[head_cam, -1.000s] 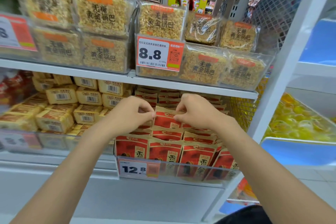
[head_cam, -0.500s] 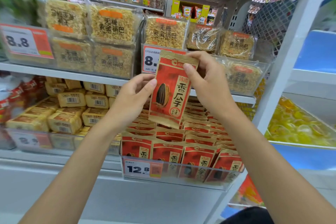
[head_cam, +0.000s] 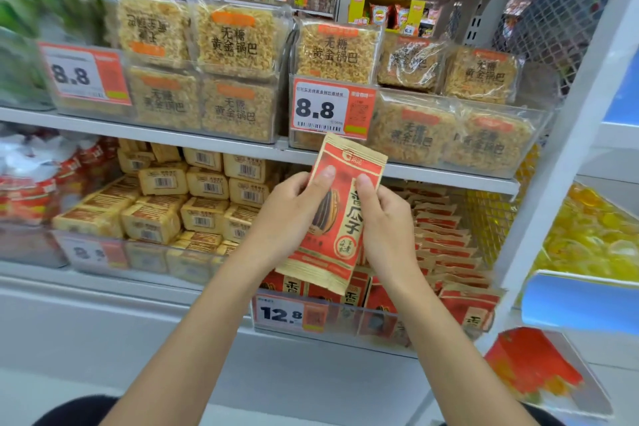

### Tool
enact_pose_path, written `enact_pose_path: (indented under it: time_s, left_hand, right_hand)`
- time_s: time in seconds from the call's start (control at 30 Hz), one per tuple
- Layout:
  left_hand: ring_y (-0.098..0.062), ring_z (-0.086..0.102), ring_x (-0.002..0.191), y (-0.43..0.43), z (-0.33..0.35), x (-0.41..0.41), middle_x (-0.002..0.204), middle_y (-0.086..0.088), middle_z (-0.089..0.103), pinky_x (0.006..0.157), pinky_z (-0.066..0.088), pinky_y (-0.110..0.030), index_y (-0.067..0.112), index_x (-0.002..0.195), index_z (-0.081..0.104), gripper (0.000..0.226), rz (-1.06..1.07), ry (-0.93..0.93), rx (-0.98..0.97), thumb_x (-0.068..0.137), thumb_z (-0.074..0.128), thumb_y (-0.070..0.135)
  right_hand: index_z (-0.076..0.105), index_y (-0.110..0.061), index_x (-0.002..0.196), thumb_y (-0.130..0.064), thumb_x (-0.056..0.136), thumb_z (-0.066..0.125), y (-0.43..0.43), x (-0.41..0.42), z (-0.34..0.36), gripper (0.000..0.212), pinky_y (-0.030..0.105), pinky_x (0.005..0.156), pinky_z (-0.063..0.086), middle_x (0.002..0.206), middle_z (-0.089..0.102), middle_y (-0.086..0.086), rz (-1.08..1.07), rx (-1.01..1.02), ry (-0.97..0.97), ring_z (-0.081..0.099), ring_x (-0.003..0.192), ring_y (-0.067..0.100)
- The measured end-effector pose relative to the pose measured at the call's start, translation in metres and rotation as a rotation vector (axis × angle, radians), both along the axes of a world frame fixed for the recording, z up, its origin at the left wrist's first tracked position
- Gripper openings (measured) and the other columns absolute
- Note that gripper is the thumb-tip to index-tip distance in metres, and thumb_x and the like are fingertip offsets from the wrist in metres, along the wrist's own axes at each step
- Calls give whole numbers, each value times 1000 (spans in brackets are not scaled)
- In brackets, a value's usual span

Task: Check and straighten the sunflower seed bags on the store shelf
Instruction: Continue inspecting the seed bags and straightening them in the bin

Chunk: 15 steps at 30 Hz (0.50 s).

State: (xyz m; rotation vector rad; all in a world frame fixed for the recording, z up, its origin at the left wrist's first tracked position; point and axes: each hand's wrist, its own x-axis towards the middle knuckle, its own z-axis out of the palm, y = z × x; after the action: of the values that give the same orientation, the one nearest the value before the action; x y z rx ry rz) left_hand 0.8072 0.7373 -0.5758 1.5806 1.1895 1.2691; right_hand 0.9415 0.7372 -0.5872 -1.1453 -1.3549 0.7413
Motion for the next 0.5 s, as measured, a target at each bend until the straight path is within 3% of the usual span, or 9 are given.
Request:
enact_pose_path:
  time_s: [0.1, 0.17, 0.27, 0.37, 0.43, 0.5]
  left_hand:
    - [-15, 71, 67, -1, -2, 0, 71, 4, 72, 69, 54, -31, 18, 71, 61, 40, 21, 98, 58, 96, 53, 49]
    - [-11, 65, 60, 1, -4, 3, 60, 6, 64, 61, 49, -24, 23, 60, 53, 44, 117, -24, 104, 97, 53, 45]
    - [-3, 61, 53, 3, -7, 8, 54, 10, 62, 53, 44, -16, 25, 55, 52, 46, 170, -160, 88, 99, 53, 40]
    - [-9, 69, 62, 1, -8, 12, 64, 6, 70, 58, 51, -21, 23, 68, 62, 38, 125, -181, 30, 99, 52, 41]
    - [-20, 74, 76, -1, -6, 13, 82, -5, 76, 72, 60, -34, 10, 94, 70, 38, 85, -220, -32, 99, 51, 43]
    - [-32, 73, 86, -2, -4, 12, 95, -18, 74, 84, 59, -48, -5, 108, 65, 51, 97, -238, -54, 99, 52, 43]
  right_hand:
    - [68, -8, 93, -42, 99, 46, -4, 7, 5, 40, 22, 61, 56, 80, 76, 2, 122, -112, 133, 72, 71, 15]
    - [66, -14, 106, -44, 96, 50, -9, 8, 7, 35, 24, 66, 57, 89, 77, 0, 247, -165, 109, 74, 79, 15]
    - [65, -17, 109, -40, 93, 55, -14, 5, 7, 30, 22, 65, 56, 89, 77, -2, 287, -133, 72, 74, 79, 13]
    - [66, -12, 112, -38, 92, 57, -14, 7, 4, 33, 27, 68, 58, 91, 77, 3, 300, -152, 158, 74, 82, 18]
    - [66, -11, 113, -38, 91, 58, -16, 8, 3, 36, 31, 72, 60, 94, 77, 6, 328, -191, 225, 74, 84, 21]
    - [63, -11, 117, -40, 86, 61, -16, 10, 3, 42, 32, 74, 60, 97, 76, 7, 388, -206, 262, 74, 86, 22]
